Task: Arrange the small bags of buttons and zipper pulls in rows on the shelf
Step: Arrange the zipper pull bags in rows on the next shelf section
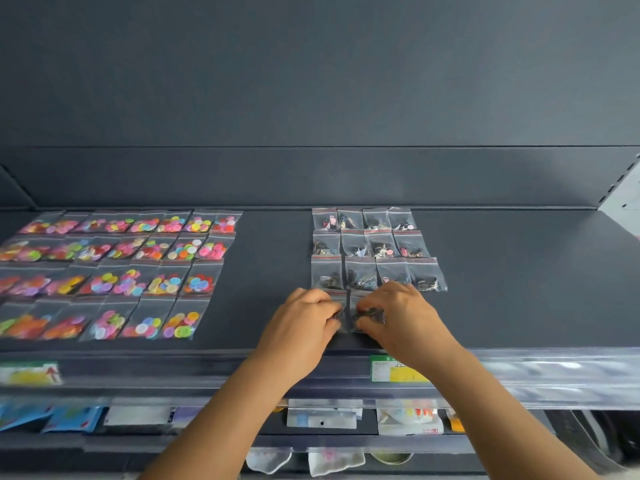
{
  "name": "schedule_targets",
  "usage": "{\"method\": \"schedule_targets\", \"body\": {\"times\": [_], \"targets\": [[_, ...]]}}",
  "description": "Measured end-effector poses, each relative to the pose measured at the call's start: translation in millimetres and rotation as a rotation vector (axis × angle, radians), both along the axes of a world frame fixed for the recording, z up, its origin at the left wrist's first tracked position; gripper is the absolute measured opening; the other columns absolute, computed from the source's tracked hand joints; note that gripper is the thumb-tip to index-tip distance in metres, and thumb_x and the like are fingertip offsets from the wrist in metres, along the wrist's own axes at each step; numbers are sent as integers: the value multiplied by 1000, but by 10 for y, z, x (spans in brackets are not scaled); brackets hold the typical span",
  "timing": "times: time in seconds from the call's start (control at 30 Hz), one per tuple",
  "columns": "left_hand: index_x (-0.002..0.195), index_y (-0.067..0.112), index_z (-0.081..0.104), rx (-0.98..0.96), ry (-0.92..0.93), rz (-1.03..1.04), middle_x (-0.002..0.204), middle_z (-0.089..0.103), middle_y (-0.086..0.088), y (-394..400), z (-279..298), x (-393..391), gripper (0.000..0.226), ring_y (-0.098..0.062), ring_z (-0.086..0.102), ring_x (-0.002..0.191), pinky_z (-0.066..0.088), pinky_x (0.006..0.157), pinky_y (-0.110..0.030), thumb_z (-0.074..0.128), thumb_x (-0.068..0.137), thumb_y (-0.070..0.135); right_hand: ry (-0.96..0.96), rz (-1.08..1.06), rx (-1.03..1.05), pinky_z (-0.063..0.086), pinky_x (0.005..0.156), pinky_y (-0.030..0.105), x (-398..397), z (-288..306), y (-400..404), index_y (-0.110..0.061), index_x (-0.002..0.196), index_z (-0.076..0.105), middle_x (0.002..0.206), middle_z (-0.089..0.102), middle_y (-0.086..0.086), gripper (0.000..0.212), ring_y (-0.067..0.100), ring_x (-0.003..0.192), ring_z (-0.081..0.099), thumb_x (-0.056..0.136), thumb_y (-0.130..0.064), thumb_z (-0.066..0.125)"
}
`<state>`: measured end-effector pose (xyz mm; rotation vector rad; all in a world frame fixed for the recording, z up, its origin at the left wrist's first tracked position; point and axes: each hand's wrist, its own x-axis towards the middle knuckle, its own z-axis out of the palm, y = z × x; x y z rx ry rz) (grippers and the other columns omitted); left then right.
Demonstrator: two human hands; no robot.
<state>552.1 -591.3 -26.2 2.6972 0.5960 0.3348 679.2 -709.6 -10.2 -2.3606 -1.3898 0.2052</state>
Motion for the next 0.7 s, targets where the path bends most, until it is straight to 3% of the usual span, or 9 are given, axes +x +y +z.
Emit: {"method": "schedule_targets", "body": {"times": [0.13, 0.23, 0.47, 0.7], "targets": [[126, 19, 58, 9, 1, 41, 127, 52, 8, -35, 56, -29, 33, -12, 42, 116, 37, 91, -24, 48, 96, 29, -2, -11, 1, 36, 81, 21, 2, 12, 5, -24, 109, 65, 113, 57, -1, 26, 20, 107, 47, 86, -36, 61], [136, 22, 48, 43, -5, 89, 133, 48, 10, -51, 103, -103, 41, -10, 40, 121, 36, 95, -23, 47, 96, 34, -23, 14, 23, 39, 89, 25, -55, 37, 44, -24, 123, 58, 123, 54, -2, 37, 21, 115, 45, 88, -37, 57], [145, 24, 31, 102, 23, 266, 147, 35, 6, 138, 169, -525, 54, -14, 30, 135, 28, 108, -28, 46, 96, 40, -123, 179, 62, 28, 105, 28, -386, 84, 356, -25, 139, 40, 139, 44, -5, 55, 20, 125, 38, 90, -44, 53], [146, 26, 28, 80, 5, 416, 147, 35, 7, 518, 176, -1290, 57, -13, 32, 132, 30, 106, -27, 47, 95, 41, -128, 308, 31, 22, 111, 29, -1015, 85, 934, -25, 145, 27, 147, 35, -6, 64, 16, 134, 29, 90, -48, 50]]}}
